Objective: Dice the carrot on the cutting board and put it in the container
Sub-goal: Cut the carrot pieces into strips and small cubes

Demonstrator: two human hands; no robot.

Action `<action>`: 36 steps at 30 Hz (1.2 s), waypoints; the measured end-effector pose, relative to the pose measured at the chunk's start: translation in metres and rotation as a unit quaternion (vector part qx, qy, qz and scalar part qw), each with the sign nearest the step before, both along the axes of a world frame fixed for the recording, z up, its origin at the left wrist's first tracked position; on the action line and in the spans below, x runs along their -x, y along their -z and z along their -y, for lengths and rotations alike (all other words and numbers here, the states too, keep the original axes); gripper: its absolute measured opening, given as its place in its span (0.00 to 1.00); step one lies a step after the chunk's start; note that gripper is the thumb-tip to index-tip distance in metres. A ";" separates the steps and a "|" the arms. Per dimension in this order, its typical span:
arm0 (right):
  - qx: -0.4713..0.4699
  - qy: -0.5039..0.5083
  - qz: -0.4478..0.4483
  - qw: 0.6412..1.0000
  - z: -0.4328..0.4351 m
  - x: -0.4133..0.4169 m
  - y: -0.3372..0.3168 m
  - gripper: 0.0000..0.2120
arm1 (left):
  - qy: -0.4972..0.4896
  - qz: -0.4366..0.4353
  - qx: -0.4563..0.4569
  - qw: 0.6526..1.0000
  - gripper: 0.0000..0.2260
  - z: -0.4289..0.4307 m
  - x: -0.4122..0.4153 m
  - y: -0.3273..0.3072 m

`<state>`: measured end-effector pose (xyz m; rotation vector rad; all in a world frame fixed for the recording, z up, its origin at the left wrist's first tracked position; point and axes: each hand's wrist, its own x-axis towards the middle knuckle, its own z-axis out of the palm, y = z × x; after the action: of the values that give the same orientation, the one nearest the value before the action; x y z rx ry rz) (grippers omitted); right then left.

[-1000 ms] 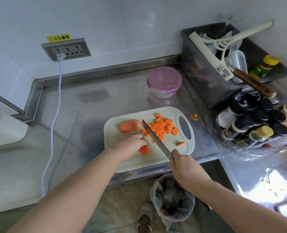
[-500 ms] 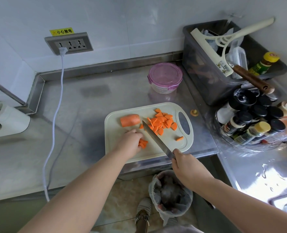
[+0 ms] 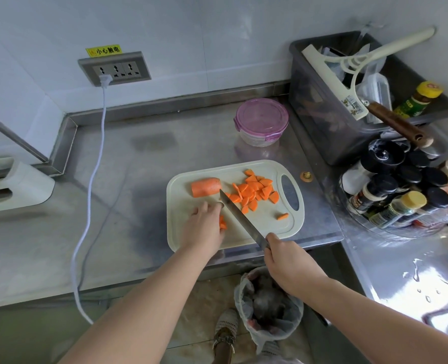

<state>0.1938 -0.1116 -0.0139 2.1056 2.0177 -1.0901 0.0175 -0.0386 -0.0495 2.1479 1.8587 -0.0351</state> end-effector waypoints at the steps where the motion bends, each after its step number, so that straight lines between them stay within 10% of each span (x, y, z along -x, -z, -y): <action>1: -0.001 0.000 0.000 1.000 0.000 -0.001 0.000 0.06 | 0.029 0.004 -0.005 1.000 0.21 0.000 0.001 0.001; 8: -0.009 -0.004 0.001 1.000 -0.005 -0.003 0.000 0.05 | 0.031 0.058 -0.033 0.997 0.07 -0.001 0.006 0.009; 28: -0.009 -0.007 0.004 1.000 -0.008 -0.001 0.003 0.06 | -0.111 0.199 -0.059 0.972 0.06 -0.003 0.017 0.004; 36: -0.005 -0.007 0.011 1.000 -0.008 0.003 0.009 0.08 | -0.003 0.082 -0.001 0.997 0.22 -0.007 0.029 -0.002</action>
<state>0.1912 -0.1040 -0.0229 2.0948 2.0302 -1.0515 -0.0116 -0.0318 -0.0477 2.0793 1.7722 0.1394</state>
